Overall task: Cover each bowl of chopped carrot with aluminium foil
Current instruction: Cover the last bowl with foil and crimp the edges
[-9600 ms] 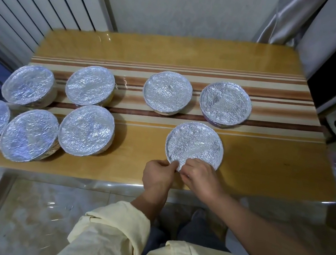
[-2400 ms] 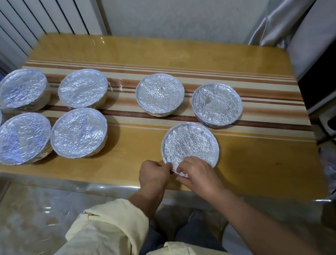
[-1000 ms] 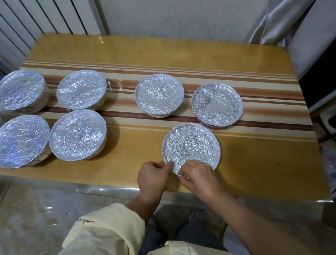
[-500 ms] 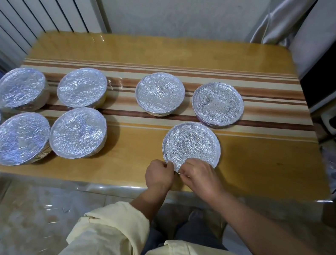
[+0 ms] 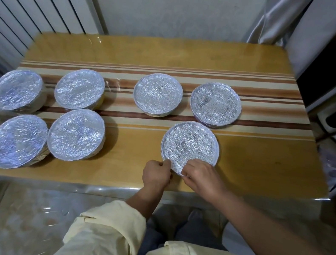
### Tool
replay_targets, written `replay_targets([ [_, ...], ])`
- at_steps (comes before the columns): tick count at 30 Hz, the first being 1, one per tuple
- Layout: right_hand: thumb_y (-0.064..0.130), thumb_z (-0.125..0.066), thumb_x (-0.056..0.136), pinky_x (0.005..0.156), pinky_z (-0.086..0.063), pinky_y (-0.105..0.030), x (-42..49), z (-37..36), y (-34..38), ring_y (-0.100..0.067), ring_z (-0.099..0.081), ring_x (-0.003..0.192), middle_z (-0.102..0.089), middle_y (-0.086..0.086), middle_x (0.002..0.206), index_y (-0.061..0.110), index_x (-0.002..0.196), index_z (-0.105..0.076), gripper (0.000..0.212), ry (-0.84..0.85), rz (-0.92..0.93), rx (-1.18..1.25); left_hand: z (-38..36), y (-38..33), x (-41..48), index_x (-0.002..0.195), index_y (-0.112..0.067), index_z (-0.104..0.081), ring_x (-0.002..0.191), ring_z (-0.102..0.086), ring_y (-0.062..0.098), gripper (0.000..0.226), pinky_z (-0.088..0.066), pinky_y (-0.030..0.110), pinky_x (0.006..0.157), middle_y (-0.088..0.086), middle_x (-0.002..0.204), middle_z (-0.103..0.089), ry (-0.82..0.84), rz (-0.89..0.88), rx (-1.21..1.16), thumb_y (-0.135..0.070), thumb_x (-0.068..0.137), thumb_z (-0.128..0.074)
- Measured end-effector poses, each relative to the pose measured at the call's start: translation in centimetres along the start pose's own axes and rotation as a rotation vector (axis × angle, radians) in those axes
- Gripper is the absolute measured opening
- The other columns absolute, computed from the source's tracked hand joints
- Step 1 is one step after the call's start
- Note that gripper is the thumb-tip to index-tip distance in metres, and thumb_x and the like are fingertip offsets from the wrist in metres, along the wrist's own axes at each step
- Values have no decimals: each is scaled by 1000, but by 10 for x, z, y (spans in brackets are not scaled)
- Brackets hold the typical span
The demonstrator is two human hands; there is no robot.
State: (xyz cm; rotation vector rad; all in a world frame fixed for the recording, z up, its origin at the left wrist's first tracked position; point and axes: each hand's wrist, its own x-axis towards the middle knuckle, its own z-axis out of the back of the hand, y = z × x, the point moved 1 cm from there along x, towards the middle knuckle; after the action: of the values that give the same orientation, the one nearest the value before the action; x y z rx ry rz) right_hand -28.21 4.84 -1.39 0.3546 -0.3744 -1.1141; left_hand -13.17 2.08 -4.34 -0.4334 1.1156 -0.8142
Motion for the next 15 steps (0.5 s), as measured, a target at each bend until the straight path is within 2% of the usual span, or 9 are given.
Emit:
replay_targets([
  [2, 0, -77, 67, 55, -36, -24, 1, 1, 1, -24, -56, 63, -55, -4, 68, 10, 68, -58, 21, -14, -12, 4, -6, 7, 2, 65, -2, -70, 78, -72, 38, 72, -60, 50, 79, 20, 76, -73, 42, 53, -43, -71, 49, -56],
  [4, 1, -76, 68, 55, -36, -25, 2, 0, 1, -24, -56, 64, -55, -4, 69, 10, 69, -59, 19, -19, -5, 9, -12, 8, -1, 61, -4, -68, 71, -69, 36, 62, -59, 55, 79, 21, 70, -69, 102, 47, -36, -63, 48, -59],
  [6, 0, -75, 69, 54, -39, -27, 3, -1, 1, -25, -57, 65, -56, -4, 70, 9, 69, -59, 19, -17, -2, 27, -14, 2, -6, 70, 0, -69, 69, -61, 30, 41, -58, 58, 82, 19, 69, -61, 140, 45, -24, -41, 68, -62],
  [7, -1, -75, 68, 54, -40, -28, 4, -1, 0, -25, -56, 65, -56, -5, 70, 9, 69, -59, 19, -21, -6, 32, -15, 1, -7, 79, 2, -69, 72, -59, 28, 34, -58, 56, 85, 18, 73, -60, 152, 57, -19, -30, 79, -60],
  [8, -1, -75, 67, 54, -40, -28, 4, -2, 0, -25, -56, 64, -56, -4, 69, 10, 69, -58, 20, -24, -12, 34, -15, -1, -7, 81, 1, -69, 74, -59, 28, 30, -57, 54, 86, 17, 76, -60, 159, 63, -20, -26, 84, -58],
  [11, -1, -77, 66, 53, -40, -28, 5, -2, 0, -25, -56, 63, -55, -4, 68, 10, 68, -58, 21, -35, -15, 34, -12, 0, -8, 56, -11, -62, 74, -67, 42, 32, -57, 54, 82, 20, 70, -65, 146, 32, -9, -39, 69, -52],
  [13, -1, -77, 66, 52, -41, -28, 5, -2, 1, -25, -56, 62, -55, -4, 67, 9, 67, -58, 21, -42, -18, 36, -13, 4, -5, 55, -10, -62, 83, -70, 44, 37, -56, 54, 81, 27, 77, -70, 142, 24, 20, -42, 64, -48],
  [15, 0, -78, 66, 52, -41, -27, 4, -2, 1, -25, -56, 63, -55, -4, 68, 10, 68, -59, 21, -40, -22, 51, -11, -2, -8, 61, -1, -66, 83, -70, 44, 45, -58, 54, 80, 31, 82, -70, 133, -3, 57, -41, 66, -44],
])
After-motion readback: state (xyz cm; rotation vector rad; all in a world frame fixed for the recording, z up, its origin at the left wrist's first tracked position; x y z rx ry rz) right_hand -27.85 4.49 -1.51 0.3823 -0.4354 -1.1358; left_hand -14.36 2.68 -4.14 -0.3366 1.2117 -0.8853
